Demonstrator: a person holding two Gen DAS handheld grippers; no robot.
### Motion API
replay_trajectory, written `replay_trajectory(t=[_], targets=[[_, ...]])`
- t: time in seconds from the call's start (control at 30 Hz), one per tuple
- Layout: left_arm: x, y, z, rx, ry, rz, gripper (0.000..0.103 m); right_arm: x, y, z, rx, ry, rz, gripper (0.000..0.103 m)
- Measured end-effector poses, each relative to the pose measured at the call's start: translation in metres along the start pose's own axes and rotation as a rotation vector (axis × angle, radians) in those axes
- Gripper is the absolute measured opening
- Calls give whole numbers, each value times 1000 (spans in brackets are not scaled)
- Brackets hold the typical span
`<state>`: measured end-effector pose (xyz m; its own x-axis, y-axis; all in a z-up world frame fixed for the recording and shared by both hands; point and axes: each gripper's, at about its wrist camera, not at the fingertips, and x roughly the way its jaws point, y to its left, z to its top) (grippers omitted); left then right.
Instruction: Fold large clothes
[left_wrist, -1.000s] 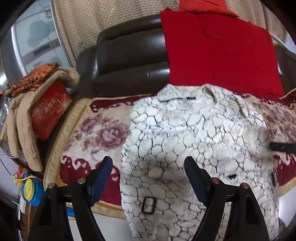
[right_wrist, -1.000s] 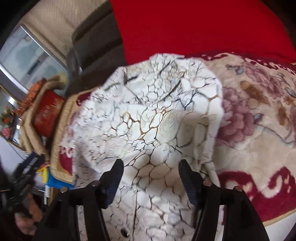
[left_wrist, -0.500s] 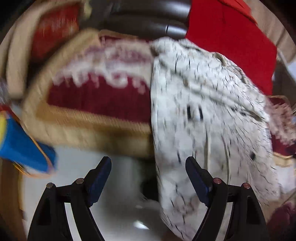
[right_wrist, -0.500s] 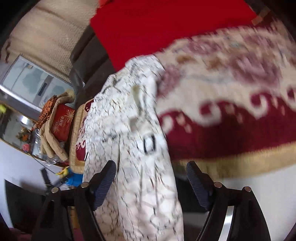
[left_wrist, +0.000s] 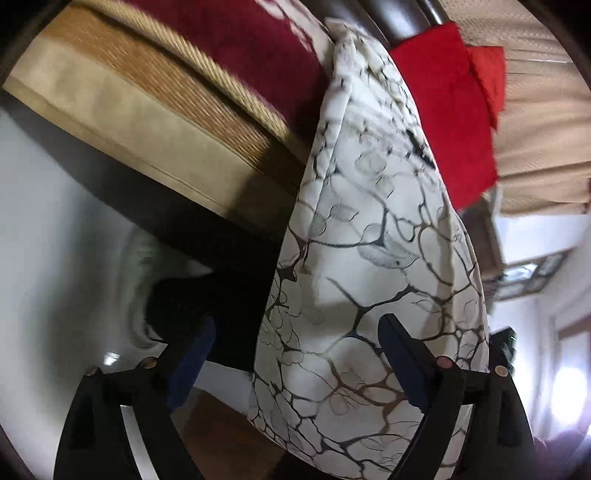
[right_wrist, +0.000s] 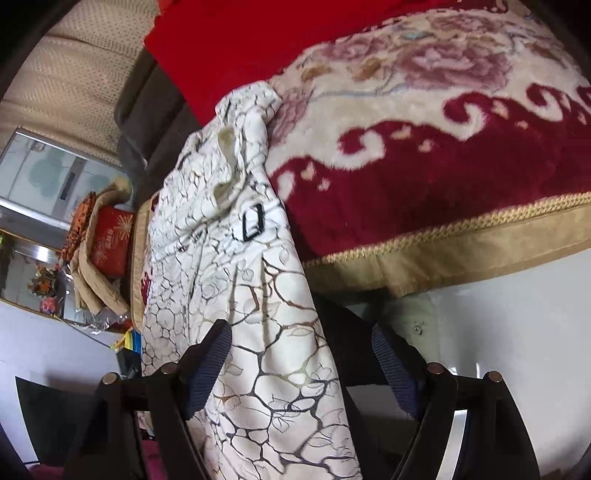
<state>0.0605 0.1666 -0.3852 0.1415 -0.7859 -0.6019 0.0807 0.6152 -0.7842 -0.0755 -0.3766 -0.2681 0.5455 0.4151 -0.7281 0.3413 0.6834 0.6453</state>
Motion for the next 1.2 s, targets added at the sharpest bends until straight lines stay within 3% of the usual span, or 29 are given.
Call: replay_trajectory(t=[0.1,0.2,0.33,0.4,0.47,0.53,0.63,0.7,0.73,0.77,0.9,0.93,0.97,1.07,1.2], targets=[[23,14,-1,-67,42,-164,90,-7,2,1,-4,-20,-1,81],[37,14,-6,-69,59,-269,90,-8,5,-2,-14,-13,-10,81],[31,13,-13,-42,43,-290,89,-7,1,-3,-8,5,14,81],[24,6,-18,-9,28,-314,79,-1,-2,-6,-8,34,35,81],[17,-10,-23,47,16,-321,41,7,-6,-12,-9,67,40,81],[15,-28,-26,112,13,-285,32,14,-8,-19,-2,95,65,81],[15,-34,-27,107,17,-262,33,20,-9,-27,14,109,122,81],[10,-28,-18,81,22,-246,53,24,-6,-33,8,120,139,81],[12,-26,-18,60,25,-241,71,26,-6,-35,3,124,136,81],[14,-24,-19,46,27,-251,77,28,-6,-36,5,126,131,81],[17,-27,-21,53,15,-273,74,37,-17,-36,41,122,107,82],[11,-30,-24,70,3,-275,64,39,-23,-36,59,123,110,83],[9,-33,-26,82,0,-276,45,43,-27,-35,83,134,117,83],[6,-42,-27,113,-11,-270,27,57,-40,-42,156,201,174,83],[2,-45,-25,107,-14,-268,26,69,-43,-55,209,267,294,83]])
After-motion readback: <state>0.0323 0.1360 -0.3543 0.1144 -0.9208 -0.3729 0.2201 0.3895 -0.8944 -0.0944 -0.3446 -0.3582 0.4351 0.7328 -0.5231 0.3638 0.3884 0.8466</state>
